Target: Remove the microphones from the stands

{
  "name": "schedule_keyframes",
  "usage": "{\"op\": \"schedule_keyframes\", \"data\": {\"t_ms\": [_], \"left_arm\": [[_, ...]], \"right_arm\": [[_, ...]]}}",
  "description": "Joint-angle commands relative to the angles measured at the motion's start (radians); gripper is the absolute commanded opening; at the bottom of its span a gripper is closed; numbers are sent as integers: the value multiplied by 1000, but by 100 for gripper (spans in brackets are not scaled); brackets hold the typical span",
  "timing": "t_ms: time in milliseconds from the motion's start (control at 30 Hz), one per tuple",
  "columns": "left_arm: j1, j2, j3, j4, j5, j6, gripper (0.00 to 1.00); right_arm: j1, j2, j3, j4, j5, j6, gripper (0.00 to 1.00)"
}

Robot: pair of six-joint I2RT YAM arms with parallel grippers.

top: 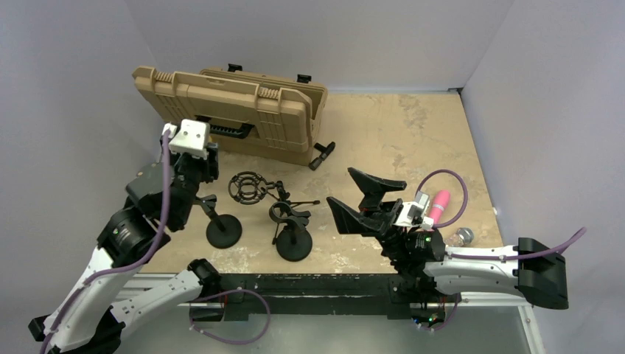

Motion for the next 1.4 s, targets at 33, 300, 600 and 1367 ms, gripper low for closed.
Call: {"op": "schedule_keyframes", "data": {"t_ms": [33, 300, 600, 1367], "left_arm": [[173, 60, -58, 81, -260, -118, 0], [598, 112, -37, 2, -101, -518, 0], [1039, 199, -267, -53, 276, -1151, 0], [1169, 441, -658, 218, 571, -1587, 76]], "right_arm": [[1, 5, 1, 12, 12, 25, 99], [1, -52, -35, -3, 15, 16, 99], [1, -141, -80, -1, 16, 20, 99], [1, -110, -54, -26, 20, 28, 98]]}}
